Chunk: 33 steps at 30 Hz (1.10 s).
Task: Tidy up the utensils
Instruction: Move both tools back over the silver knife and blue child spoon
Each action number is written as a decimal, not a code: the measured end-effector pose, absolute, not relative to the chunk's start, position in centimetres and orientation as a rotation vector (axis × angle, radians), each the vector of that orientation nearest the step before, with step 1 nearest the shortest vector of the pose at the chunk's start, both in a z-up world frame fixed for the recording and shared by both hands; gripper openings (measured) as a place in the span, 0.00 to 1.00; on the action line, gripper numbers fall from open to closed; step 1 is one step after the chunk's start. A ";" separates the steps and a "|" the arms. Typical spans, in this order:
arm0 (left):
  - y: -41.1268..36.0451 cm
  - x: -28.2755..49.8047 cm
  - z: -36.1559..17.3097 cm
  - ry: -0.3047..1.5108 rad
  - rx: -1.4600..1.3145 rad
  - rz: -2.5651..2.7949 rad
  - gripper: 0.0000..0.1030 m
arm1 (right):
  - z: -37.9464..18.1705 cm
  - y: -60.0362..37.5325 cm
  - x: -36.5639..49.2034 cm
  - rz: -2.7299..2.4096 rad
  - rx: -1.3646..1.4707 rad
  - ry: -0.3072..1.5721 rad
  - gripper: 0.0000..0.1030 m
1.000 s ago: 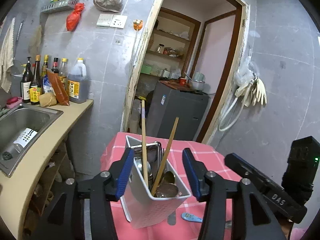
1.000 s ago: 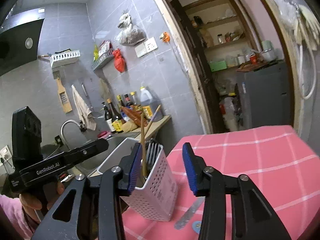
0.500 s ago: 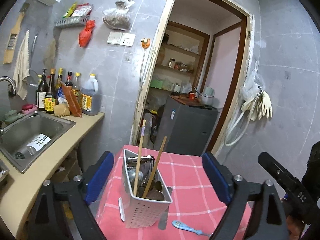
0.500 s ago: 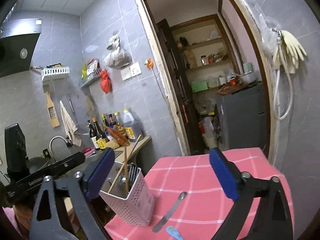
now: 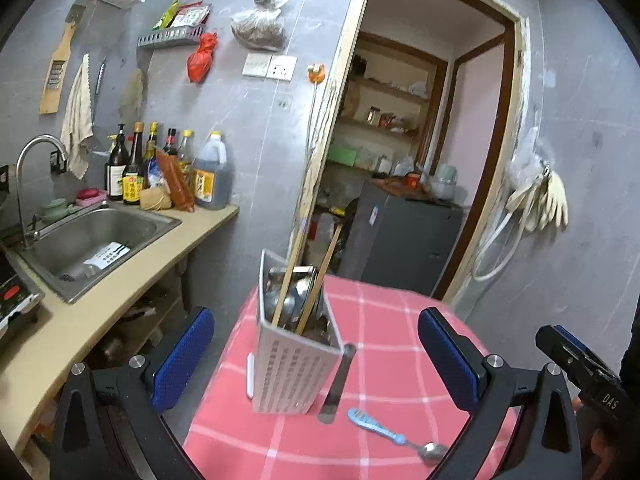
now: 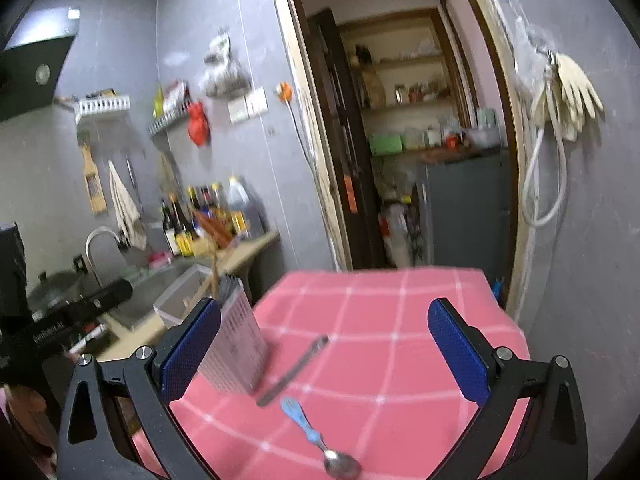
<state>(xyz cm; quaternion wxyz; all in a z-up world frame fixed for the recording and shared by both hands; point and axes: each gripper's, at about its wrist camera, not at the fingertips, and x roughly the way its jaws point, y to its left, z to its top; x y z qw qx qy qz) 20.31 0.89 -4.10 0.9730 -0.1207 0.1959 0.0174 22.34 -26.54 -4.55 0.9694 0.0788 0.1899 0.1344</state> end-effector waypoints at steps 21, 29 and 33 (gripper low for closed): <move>-1.4 22.5 -12.3 0.594 -0.182 0.098 1.00 | -16.5 -25.5 28.1 0.425 0.075 0.778 0.98; -1.5 23.6 -14.3 0.670 -0.197 0.073 0.96 | -19.3 -22.8 30.5 0.527 0.008 0.898 0.71; -1.5 23.8 -15.1 0.700 -0.203 0.064 0.89 | -20.4 -21.4 31.2 0.569 -0.038 0.945 0.60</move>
